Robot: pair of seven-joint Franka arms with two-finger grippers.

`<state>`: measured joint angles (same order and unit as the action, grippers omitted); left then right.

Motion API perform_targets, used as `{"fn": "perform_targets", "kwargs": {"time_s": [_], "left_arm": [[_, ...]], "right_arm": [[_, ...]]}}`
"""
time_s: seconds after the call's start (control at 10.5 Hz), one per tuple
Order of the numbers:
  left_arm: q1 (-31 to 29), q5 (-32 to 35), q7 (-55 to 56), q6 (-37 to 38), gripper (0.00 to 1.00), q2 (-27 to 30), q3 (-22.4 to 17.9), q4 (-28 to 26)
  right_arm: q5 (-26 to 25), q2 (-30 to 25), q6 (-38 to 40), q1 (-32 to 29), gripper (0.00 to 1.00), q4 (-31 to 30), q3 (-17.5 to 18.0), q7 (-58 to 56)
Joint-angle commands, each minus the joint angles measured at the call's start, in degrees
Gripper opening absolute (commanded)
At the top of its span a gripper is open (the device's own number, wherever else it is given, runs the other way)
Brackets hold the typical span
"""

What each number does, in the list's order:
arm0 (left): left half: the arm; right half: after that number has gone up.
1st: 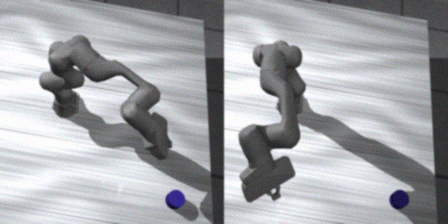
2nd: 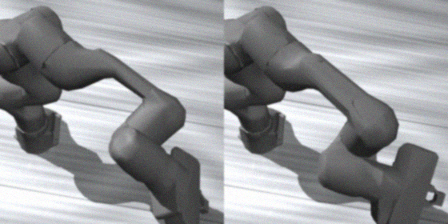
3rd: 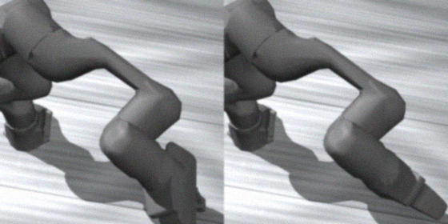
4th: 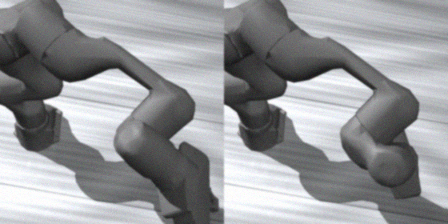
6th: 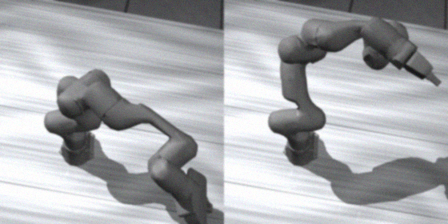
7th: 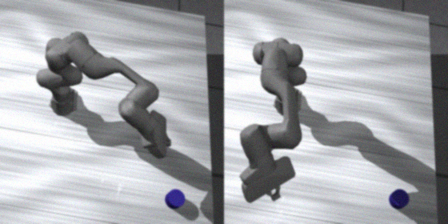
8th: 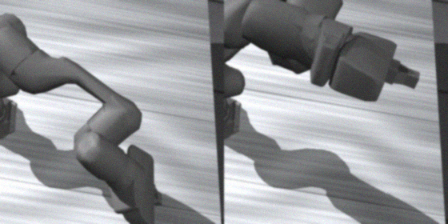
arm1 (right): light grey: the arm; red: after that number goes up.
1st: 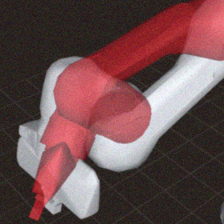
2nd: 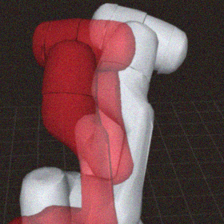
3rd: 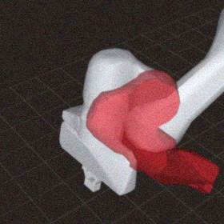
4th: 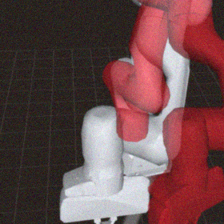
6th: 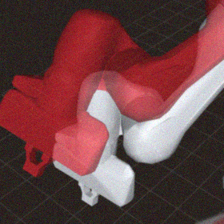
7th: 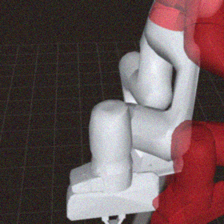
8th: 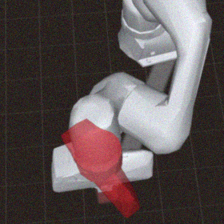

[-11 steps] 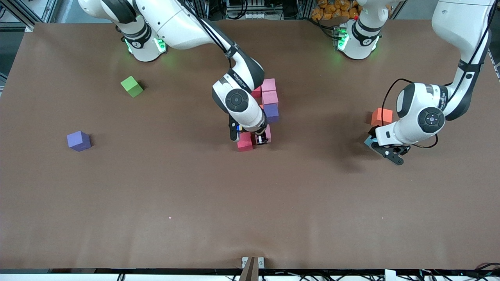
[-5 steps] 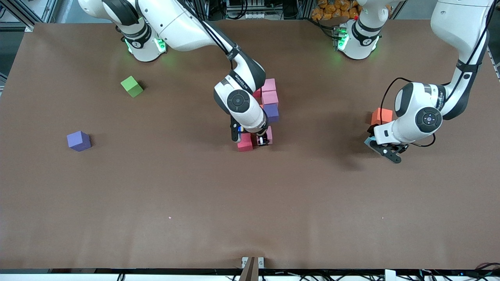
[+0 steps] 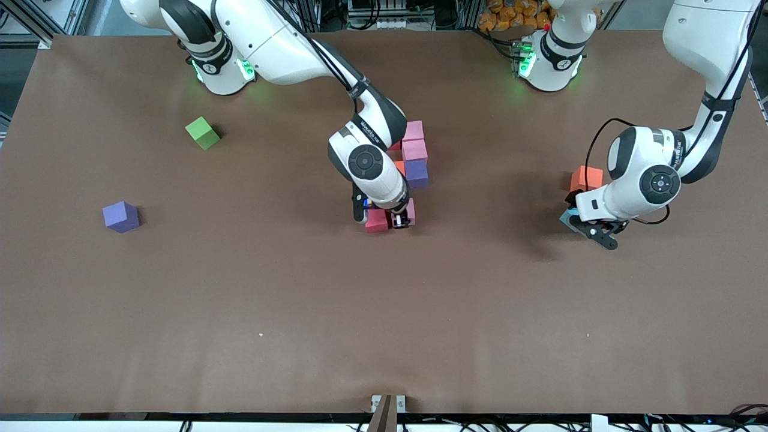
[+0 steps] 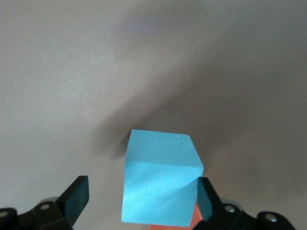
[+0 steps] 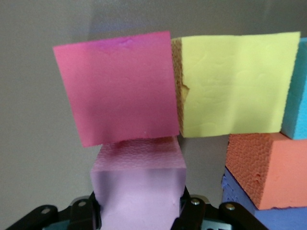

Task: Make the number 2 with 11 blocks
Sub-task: 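Release light pink with the right gripper while the left gripper lifts cyan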

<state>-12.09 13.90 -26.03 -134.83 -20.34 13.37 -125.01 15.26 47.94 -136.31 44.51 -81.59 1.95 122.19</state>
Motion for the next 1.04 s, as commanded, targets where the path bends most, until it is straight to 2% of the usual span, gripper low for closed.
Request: {"fn": "perform_targets", "kwargs": {"time_s": [0.0,0.28,0.38,0.47,0.66,0.85,0.95], "left_arm": [[-0.7,0.9,-0.5,-1.4,1.0,-0.8,0.5,-0.6],[-0.6,0.7,-0.4,-1.8,0.98,-1.8,0.6,-0.4],[-0.3,0.7,-0.4,-1.8,0.83,-1.9,0.6,-0.4],[-0.2,0.7,-0.4,-1.8,0.58,-1.9,0.6,-0.4],[-0.4,0.6,-0.3,-1.8,0.27,-1.9,0.6,-0.5],[-0.5,0.2,0.4,-1.8,0.22,-1.2,0.7,-0.2],[-0.4,-0.4,1.8,-1.6,0.22,-0.8,1.3,0.9]], "right_arm": [[-1.9,1.4,0.2,-0.3,0.13,1.8,0.2,1.2],[-2.8,1.4,0.3,-0.4,0.13,1.7,0.2,1.1],[-2.9,1.4,0.3,-0.4,0.13,1.7,0.2,1.1],[-3.2,1.4,0.4,-0.4,0.13,1.7,0.2,1.1],[-4.1,1.4,0.8,-0.7,0.13,1.6,0.2,1.1],[-4.1,1.4,0.8,-0.8,0.14,1.7,0.2,1.1],[-4.1,1.4,0.8,-0.8,0.23,1.7,0.2,1.1]]}}
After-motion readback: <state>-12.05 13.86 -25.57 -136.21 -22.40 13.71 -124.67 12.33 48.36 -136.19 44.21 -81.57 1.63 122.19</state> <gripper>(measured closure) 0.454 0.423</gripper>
